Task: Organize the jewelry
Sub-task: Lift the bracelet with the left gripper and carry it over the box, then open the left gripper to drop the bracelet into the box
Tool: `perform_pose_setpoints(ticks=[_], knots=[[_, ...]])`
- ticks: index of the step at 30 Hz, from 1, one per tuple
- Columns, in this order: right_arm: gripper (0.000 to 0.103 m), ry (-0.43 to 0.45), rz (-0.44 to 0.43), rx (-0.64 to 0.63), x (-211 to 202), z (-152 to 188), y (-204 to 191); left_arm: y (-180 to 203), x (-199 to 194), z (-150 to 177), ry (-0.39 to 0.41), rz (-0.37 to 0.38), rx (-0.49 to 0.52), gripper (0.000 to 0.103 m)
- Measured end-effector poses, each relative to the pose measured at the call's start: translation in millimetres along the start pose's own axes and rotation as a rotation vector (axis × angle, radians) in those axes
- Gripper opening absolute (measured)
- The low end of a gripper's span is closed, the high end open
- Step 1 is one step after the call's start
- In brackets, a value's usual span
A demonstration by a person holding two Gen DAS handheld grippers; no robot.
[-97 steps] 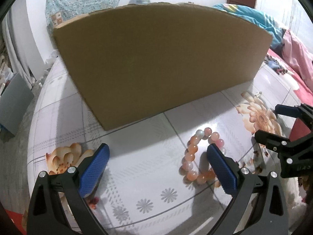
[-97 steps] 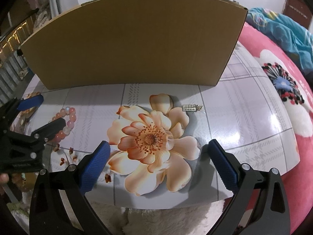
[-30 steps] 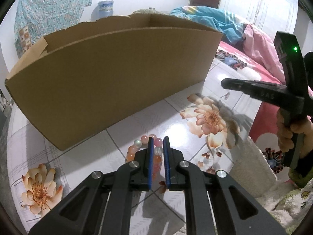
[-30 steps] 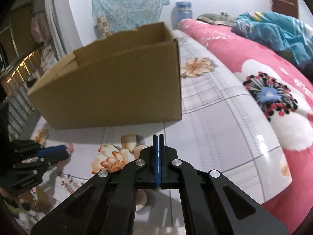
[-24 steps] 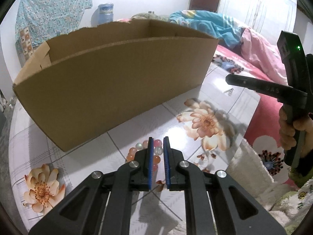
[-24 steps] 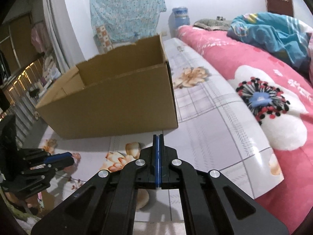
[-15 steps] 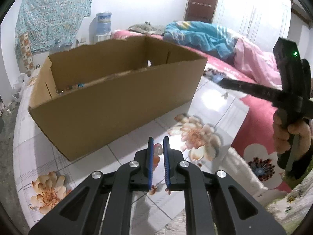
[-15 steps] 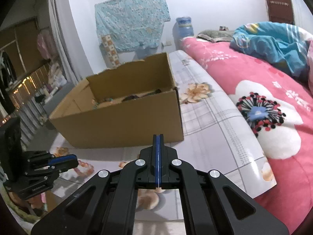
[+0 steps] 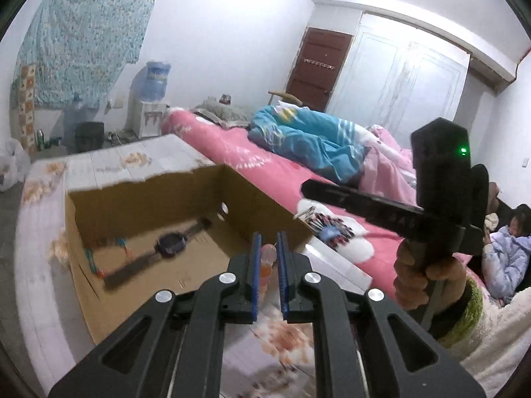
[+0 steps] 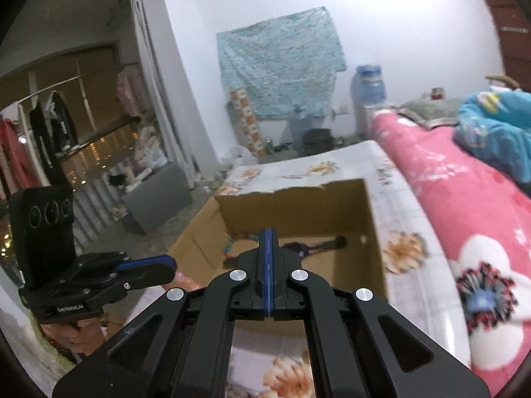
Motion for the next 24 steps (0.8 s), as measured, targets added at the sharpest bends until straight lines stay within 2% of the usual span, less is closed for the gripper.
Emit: perform_pose_setpoints(ticks=[4,6,9,12,14,17,22,24], knots=[[0.000,-0.081,0.033,0.013,36,-1,11,-30,24,4,-0.081,-0.025,-0.041,0.009],[0.000,-0.125,0.064,0.015,55,4,20,-47,40,13,-0.136,-0.020,-0.077,0.009],[0.001,-0.175,0.112,0.016,73,14,33,-71,62,29,-0.226,-0.067,-0.090,0.009],[0.003,-0.210,0.161,0.024,82,20,47,-94,75,48,-0.321,-0.095,-0.154,0.009],[0.005,-0.214,0.158,0.034,79,21,52,-103,74,54,-0.334,-0.110,-0.177,0.010],[0.011,-0.196,0.154,0.042,69,21,54,-107,67,56,-0.321,-0.133,-0.186,0.020],[0.016,-0.166,0.148,0.045,48,19,51,-104,52,51,-0.298,-0.169,-0.172,0.022],[0.022,-0.146,0.142,0.044,36,16,46,-99,44,48,-0.285,-0.180,-0.164,0.032]])
Point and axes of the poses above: each gripper's, at about its wrist camera, not at the fingertips, and x roughly the way its jaws point, y to its right, z to its underside, the point moved 9 cm from there along x, roughly the way its jaws point, and after that the axes turned 15 degrees about x, right-handed, at the moved point
